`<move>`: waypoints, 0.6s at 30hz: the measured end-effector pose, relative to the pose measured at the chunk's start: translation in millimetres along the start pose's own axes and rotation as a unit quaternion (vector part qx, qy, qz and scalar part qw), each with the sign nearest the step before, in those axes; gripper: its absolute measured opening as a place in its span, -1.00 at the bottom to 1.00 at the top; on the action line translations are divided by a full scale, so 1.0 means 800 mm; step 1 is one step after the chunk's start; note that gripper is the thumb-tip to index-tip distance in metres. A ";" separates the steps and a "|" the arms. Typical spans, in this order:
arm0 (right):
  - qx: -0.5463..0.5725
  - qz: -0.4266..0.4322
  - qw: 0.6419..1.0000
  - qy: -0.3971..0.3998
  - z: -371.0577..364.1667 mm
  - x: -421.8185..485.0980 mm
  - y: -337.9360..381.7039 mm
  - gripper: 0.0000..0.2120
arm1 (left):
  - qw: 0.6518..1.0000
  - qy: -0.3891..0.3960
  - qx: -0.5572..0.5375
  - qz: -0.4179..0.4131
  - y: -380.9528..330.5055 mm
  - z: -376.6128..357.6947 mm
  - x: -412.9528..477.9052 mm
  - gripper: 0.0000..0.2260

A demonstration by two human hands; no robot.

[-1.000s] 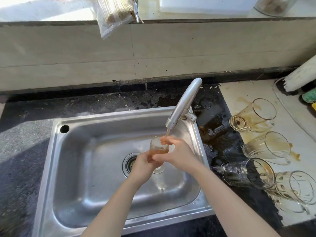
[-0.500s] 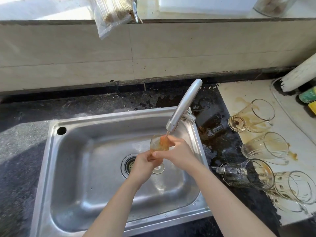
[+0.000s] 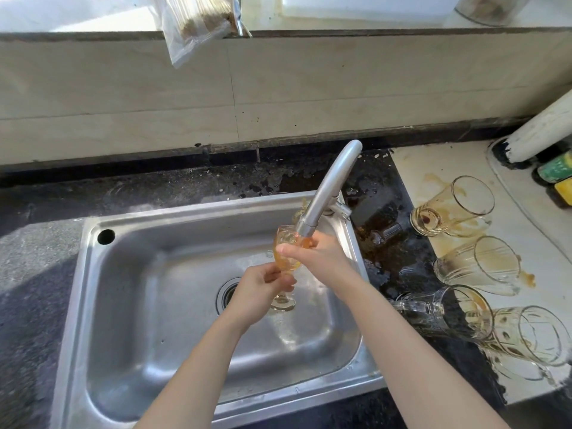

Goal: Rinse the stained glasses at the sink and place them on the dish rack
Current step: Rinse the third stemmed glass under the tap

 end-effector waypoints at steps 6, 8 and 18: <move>0.019 -0.002 0.999 -0.034 -0.015 0.026 -0.007 -0.63 | 0.999 0.034 -0.027 0.024 -0.029 0.001 -0.015 -0.78; 0.060 -0.010 0.997 -0.050 -0.018 0.032 -0.007 -0.72 | 0.994 0.033 -0.084 0.061 -0.040 0.002 -0.015 -0.74; 0.039 0.051 0.986 -0.154 -0.026 0.013 0.009 -0.79 | 0.980 0.034 -0.080 0.176 -0.088 0.010 -0.019 -0.75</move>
Point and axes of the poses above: each hand's wrist, its own x-axis towards the middle knuckle, its own z-axis out of the back of the hand, y = z × x, the point moved 2 cm from there along x, towards the middle knuckle, and after that the axes turned 2 degrees about -x, right-handed, at the moved point
